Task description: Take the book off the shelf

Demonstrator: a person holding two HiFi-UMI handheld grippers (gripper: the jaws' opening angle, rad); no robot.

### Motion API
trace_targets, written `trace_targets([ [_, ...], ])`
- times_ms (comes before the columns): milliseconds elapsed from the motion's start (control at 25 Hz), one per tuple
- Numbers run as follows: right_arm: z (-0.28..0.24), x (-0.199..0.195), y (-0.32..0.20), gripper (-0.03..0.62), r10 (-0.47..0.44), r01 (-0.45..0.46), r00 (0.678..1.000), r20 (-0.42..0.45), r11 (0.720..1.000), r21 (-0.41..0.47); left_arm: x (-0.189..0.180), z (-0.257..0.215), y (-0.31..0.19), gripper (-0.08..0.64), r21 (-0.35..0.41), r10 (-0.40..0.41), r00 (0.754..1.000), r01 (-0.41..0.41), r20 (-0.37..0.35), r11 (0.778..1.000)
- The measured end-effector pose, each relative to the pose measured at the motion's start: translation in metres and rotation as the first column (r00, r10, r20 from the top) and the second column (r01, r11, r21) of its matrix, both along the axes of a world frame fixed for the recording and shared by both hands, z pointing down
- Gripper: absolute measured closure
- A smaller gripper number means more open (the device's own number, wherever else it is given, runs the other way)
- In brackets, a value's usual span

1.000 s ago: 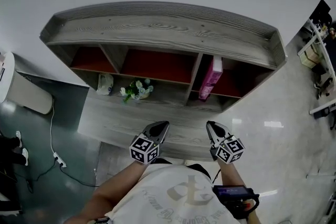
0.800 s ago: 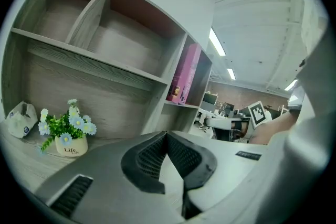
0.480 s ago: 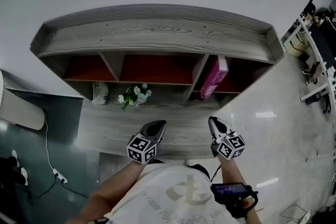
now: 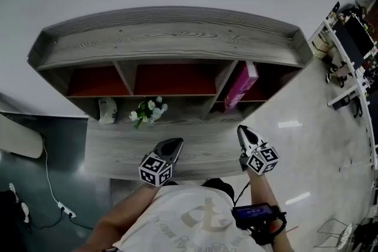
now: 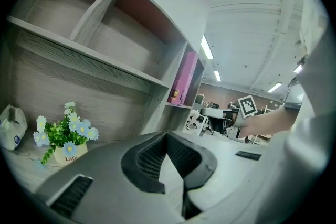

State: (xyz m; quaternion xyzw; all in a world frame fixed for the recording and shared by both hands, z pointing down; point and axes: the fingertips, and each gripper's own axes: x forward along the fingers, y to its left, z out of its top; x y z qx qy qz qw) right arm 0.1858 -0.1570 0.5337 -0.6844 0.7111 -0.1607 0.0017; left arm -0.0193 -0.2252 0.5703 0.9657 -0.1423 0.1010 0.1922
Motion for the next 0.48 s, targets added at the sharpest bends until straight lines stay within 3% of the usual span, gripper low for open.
trace_targets([
  [480, -0.033, 0.0, -0.011, 0.589, 0.041, -0.038, 0.998, -0.054, 0.998, 0.048, -0.016, -0.001, -0.003, 0.558, 0.008, 0.043, 0.999, -0.043, -0.012, 0.999],
])
